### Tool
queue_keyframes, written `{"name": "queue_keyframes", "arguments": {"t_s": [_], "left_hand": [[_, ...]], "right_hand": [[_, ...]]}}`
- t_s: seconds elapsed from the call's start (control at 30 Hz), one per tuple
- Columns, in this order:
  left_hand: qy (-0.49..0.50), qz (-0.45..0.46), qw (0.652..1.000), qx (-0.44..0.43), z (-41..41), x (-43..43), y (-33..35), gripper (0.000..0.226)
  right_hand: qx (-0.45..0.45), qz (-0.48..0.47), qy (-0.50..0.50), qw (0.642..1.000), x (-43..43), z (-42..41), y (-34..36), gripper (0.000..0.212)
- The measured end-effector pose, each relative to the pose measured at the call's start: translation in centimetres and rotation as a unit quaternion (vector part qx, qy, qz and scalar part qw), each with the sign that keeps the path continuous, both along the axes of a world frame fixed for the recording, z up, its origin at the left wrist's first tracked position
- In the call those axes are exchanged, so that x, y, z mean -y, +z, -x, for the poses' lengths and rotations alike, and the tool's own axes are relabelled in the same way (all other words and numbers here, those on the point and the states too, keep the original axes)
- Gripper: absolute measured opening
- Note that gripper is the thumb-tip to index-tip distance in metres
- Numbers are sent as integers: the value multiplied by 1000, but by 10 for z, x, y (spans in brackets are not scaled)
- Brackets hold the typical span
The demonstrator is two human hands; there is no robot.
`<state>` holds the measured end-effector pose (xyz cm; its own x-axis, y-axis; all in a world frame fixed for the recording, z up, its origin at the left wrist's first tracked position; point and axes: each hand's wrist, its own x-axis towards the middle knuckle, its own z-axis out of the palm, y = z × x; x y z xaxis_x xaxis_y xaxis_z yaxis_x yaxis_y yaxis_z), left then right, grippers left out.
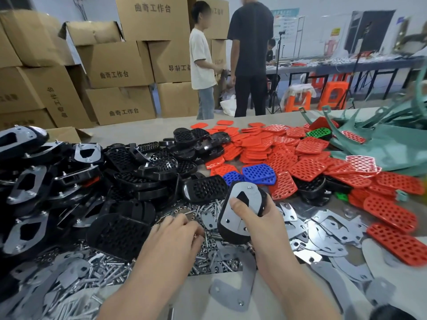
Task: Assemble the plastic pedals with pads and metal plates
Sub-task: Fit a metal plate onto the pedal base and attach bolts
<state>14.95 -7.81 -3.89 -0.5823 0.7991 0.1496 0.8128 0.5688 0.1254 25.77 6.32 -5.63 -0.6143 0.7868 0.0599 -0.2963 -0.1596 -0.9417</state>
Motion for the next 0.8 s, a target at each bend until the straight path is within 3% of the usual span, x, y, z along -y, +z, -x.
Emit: {"name": "queue_keyframes", "arguments": {"t_s": [0.07, 0.17, 0.43, 0.6, 0.8], "left_hand": [[-6, 43, 999, -11, 4, -6, 0, 30], [-4, 58, 998, 1, 9, -16, 3, 24], [5, 14, 1000, -6, 10, -11, 0, 8], [19, -132, 991, 26, 1, -1, -6, 2], [6, -368, 908, 198, -9, -10, 6, 19]], "right_hand": [[4, -1, 0, 1000, 0, 1, 1, 26], [3, -5, -1, 1000, 1, 2, 2, 29], [12, -15, 1, 1000, 3, 0, 3, 31], [20, -32, 13, 999, 4, -2, 3, 26], [55, -101, 30, 993, 9, -2, 5, 23]]}}
